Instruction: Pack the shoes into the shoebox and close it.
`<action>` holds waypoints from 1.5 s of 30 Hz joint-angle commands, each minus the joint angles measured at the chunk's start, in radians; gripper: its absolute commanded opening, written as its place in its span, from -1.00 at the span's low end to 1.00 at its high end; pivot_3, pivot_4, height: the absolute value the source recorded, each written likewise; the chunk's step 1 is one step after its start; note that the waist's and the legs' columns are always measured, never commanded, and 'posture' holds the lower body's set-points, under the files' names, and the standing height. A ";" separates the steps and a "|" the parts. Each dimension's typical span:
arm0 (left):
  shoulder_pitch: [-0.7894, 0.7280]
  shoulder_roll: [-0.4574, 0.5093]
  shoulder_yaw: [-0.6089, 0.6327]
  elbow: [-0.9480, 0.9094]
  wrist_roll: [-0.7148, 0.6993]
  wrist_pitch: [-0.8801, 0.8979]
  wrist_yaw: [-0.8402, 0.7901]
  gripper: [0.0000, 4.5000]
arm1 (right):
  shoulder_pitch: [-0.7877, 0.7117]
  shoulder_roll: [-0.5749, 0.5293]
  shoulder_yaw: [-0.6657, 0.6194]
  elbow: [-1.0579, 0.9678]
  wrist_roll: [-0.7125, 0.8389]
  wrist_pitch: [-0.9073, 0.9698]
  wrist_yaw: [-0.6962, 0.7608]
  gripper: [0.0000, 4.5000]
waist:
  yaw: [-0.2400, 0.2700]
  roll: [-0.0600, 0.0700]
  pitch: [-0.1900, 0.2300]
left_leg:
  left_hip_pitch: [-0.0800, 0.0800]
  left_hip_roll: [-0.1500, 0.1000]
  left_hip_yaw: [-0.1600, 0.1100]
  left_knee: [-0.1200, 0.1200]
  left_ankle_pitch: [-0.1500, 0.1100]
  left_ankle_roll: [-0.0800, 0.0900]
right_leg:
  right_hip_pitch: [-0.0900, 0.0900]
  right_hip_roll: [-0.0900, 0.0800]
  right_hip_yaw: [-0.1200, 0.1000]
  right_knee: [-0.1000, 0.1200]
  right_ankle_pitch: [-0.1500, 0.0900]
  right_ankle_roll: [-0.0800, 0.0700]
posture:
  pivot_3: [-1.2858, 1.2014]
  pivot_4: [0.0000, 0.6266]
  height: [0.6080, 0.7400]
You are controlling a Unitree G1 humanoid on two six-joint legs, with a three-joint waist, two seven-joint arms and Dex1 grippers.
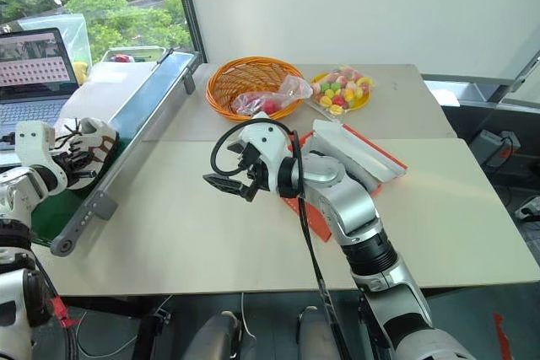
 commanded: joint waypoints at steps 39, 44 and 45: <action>0.019 -0.757 -0.184 -0.942 -0.410 0.295 0.535 -0.99 | -0.181 0.125 -0.344 0.219 0.139 -0.051 -0.248 1.00 | -0.016 -0.002 0.000 | -0.001 0.000 0.001 0.001 0.000 0.000 | 0.000 0.002 0.002 -0.003 0.000 -0.001 | 0.03 -0.52 1.00; -0.032 -0.766 -0.235 -0.925 -0.365 0.262 0.530 -0.99 | -0.194 0.143 -0.359 0.252 0.156 -0.050 -0.247 0.36 | -0.011 -0.002 0.000 | -0.002 0.000 0.001 0.001 0.000 0.000 | 0.000 0.002 0.002 -0.004 0.000 0.000 | 0.03 -0.52 1.00; -0.039 -0.764 -0.245 -0.922 -0.351 0.255 0.528 -0.99 | -0.195 0.145 -0.359 0.256 0.156 -0.051 -0.247 0.22 | -0.012 -0.002 0.000 | -0.002 0.000 0.001 0.001 0.000 0.000 | 0.000 0.002 0.002 -0.004 0.000 0.000 | 0.03 -0.52 1.00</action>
